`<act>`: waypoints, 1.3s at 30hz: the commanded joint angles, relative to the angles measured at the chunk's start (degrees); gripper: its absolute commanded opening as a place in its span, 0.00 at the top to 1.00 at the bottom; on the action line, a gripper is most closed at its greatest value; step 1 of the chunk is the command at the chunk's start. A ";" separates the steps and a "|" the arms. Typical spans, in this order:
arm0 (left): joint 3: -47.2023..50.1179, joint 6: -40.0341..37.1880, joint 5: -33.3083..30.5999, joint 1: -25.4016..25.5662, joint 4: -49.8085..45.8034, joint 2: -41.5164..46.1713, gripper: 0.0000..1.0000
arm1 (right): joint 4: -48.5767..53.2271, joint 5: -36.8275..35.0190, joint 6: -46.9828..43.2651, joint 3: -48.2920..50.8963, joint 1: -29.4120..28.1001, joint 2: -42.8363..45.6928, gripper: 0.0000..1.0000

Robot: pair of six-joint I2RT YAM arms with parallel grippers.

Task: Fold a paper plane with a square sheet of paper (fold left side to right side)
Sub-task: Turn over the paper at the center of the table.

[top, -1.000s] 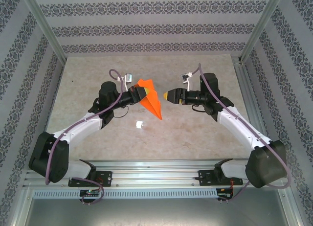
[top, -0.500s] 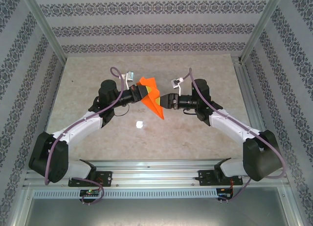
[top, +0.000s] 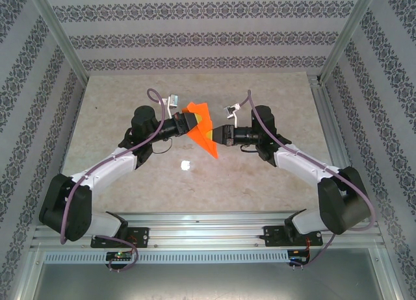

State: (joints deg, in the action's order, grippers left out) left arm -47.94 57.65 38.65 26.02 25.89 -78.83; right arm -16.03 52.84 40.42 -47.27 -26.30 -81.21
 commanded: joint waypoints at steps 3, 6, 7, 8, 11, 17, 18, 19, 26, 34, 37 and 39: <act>-1.15 -4.42 -1.33 0.36 -4.86 2.36 0.69 | 9.76 -2.02 -7.58 -2.98 0.73 1.37 1.00; -1.73 -7.77 -2.50 -1.22 -11.39 5.76 0.50 | 22.35 -7.72 -15.88 -6.28 0.73 2.57 1.00; -1.99 -9.08 -2.98 -2.22 -14.40 7.40 0.45 | 27.10 -10.95 -19.37 -7.75 0.61 3.01 1.00; -2.38 -10.20 -3.74 -3.31 -17.66 9.17 0.41 | 31.96 -14.92 -22.83 -9.29 0.24 3.39 1.00; -4.47 -11.57 -6.44 -6.00 -28.14 13.38 0.29 | 43.81 -29.48 -31.73 -13.07 -2.35 4.33 1.00; -15.00 -6.30 -8.97 -5.79 -48.81 12.19 0.24 | 47.73 -63.82 -47.30 -13.65 -12.76 6.06 1.00; -15.93 -4.88 -9.28 -5.61 -50.16 11.98 0.24 | 46.89 -68.97 -50.20 -13.16 -14.75 6.10 1.00; -16.64 -3.31 -9.22 -5.43 -50.32 11.98 0.24 | 45.43 -74.52 -53.52 -12.32 -17.09 6.09 1.00; -19.18 5.34 -10.60 -3.12 -55.07 8.80 0.22 | 28.92 -97.50 -73.61 -5.28 -28.39 5.88 1.00; -18.35 10.29 -11.30 1.63 -53.94 3.74 0.22 | 18.32 -107.59 -83.19 -1.43 -32.80 4.49 1.00; -18.54 11.87 -11.49 2.98 -52.60 1.59 0.22 | 15.77 -109.53 -85.68 -0.50 -34.23 3.74 1.00; -18.88 12.60 -11.49 3.71 -51.65 0.03 0.22 | 15.27 -110.14 -86.72 -0.46 -34.84 3.13 1.00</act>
State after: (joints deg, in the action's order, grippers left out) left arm -65.87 67.35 27.68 28.32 -27.22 -77.23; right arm 3.95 -52.34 -41.93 -48.58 -60.01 -77.10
